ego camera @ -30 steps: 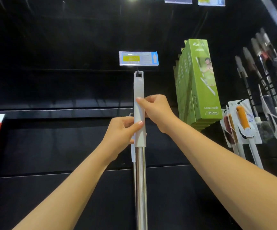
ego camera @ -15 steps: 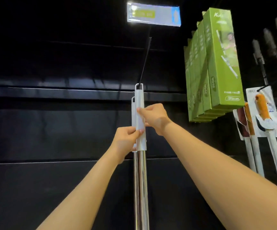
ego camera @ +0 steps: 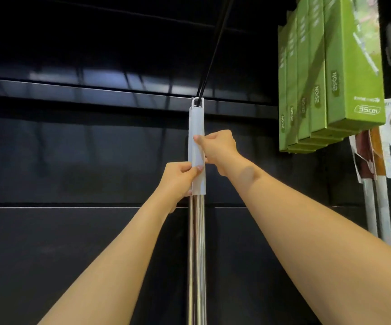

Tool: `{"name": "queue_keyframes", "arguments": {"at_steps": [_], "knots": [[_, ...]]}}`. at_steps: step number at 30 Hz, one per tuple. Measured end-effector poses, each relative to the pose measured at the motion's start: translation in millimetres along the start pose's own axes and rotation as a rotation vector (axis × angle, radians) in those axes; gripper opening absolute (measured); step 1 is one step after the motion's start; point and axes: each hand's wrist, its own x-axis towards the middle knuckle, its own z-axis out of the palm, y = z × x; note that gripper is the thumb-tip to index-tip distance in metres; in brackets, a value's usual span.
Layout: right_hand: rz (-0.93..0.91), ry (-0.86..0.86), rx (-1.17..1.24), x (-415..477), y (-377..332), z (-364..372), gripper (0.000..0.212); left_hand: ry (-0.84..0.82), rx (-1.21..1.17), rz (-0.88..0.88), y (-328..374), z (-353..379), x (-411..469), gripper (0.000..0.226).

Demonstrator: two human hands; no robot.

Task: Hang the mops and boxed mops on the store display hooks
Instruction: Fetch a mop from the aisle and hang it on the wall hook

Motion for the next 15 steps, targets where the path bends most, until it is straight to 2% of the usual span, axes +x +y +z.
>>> {"name": "queue_keyframes", "arguments": {"at_steps": [5, 10, 12, 15], "knots": [[0.009, -0.019, 0.038, 4.8, 2.4, 1.9, 0.021, -0.008, -0.029, -0.001, -2.9, -1.6, 3.0, 0.028], [0.023, -0.025, 0.043, 4.7, 1.5, 2.1, 0.024, -0.041, -0.013, -0.054, 3.2, -6.7, 0.4, 0.027], [0.082, -0.055, 0.055, 6.8, -2.2, -0.9, 0.024, -0.094, -0.013, -0.106, 9.9, -12.8, -1.8, 0.029], [0.204, -0.077, 0.022, 6.1, -12.3, -9.2, 0.038, -0.145, 0.023, -0.183, 25.0, -19.0, -5.0, 0.035]]}}
